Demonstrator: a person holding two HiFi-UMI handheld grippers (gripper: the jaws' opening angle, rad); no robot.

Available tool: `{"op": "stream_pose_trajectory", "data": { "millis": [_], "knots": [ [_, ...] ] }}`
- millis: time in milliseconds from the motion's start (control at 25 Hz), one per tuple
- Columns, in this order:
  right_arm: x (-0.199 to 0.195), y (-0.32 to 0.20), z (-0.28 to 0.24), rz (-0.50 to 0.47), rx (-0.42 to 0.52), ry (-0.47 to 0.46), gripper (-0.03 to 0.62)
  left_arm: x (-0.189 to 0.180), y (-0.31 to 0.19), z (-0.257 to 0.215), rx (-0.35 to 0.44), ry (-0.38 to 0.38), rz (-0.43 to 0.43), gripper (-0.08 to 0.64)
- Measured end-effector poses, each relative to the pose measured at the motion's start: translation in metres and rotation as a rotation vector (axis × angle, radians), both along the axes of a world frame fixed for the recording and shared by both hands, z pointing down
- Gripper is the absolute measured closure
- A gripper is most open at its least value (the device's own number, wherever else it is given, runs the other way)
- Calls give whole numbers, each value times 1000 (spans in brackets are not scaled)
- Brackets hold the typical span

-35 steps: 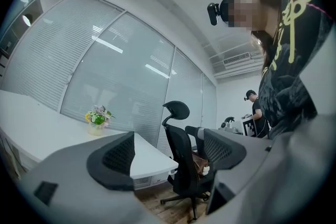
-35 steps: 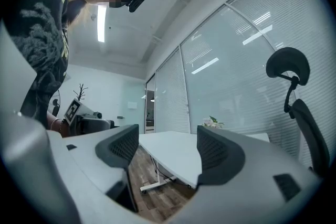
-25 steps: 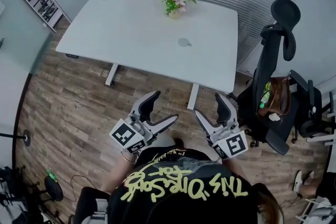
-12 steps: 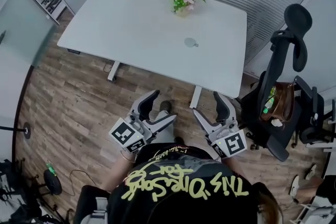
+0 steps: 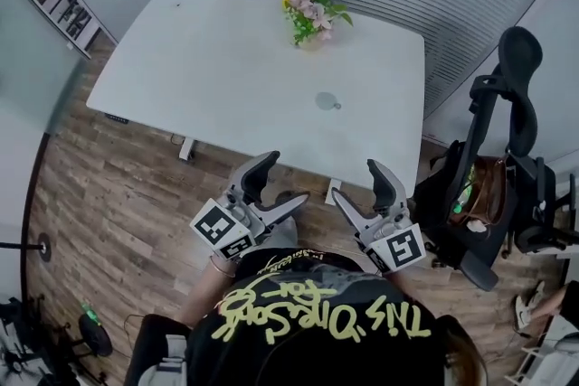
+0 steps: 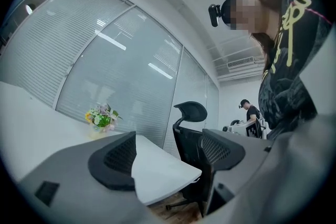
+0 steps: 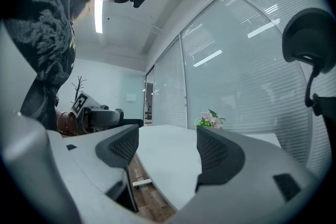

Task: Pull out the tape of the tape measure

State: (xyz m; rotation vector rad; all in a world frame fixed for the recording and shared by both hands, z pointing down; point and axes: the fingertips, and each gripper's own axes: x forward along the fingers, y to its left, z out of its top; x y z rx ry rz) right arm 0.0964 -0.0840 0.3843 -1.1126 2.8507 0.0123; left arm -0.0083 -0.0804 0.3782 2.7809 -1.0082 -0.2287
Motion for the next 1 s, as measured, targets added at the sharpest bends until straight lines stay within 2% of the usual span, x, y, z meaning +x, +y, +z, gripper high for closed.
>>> {"op": "stream_pose_trajectory", "data": {
  "millis": [480,1000],
  "knots": [
    [-25,-96,-12,76,24,20,242,-18,-109,-17,29,-17,97,175],
    [-59,-159,-12,135,7,47,242,-51,-176,-14,10,-10,170,175]
  ]
}}
